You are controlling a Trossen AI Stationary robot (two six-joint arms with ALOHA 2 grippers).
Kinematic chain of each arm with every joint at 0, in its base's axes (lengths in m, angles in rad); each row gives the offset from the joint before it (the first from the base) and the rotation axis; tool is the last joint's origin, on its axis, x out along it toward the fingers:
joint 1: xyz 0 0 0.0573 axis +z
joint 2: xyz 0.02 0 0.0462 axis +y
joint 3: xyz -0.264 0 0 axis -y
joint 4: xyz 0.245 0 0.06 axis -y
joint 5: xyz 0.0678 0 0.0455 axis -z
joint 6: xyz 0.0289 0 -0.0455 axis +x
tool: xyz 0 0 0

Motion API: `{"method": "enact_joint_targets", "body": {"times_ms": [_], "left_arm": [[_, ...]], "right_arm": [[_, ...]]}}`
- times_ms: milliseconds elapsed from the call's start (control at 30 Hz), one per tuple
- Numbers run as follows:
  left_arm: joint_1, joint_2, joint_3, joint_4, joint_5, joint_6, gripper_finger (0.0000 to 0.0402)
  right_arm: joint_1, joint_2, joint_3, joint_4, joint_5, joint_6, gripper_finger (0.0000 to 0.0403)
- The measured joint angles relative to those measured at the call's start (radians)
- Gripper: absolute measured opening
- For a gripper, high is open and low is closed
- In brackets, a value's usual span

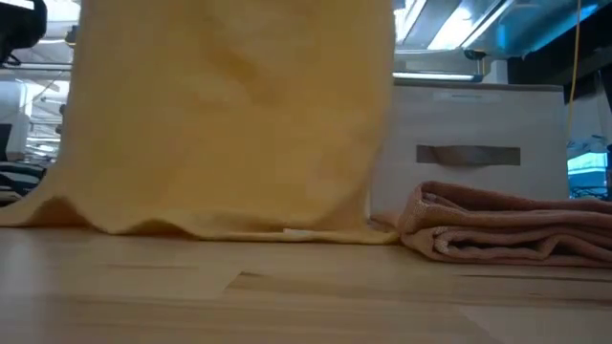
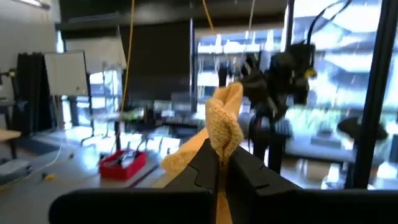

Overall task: Fold towel
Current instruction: Fold the yellow towel

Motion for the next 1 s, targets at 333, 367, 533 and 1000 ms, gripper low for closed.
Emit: {"method": "enact_joint_targets", "body": {"times_ms": [333, 367, 533, 1000], "left_arm": [[-0.13, 0.225, 0.0, -0.222, -0.177, -0.238, 0.0008], [-0.145, 0.253, -0.001, -0.229, -0.18, -0.248, 0.0008], [-0.217, 0.396, -0.001, -0.148, -0.183, -0.267, 0.0008], [-0.294, 0.609, 0.307, 0.104, -0.095, 0.08, 0.0008]], "right_arm": [[0.158, 0.039, 0.0, -0.615, -0.417, 0.718, 0.0003], [0.18, 0.053, 0.0, -0.635, -0.448, 0.745, 0.0003], [0.295, 0.103, -0.001, -0.602, -0.475, 0.786, 0.0003], [0.499, 0.083, 0.003, 0.016, -0.203, 0.278, 0.0003]]}}
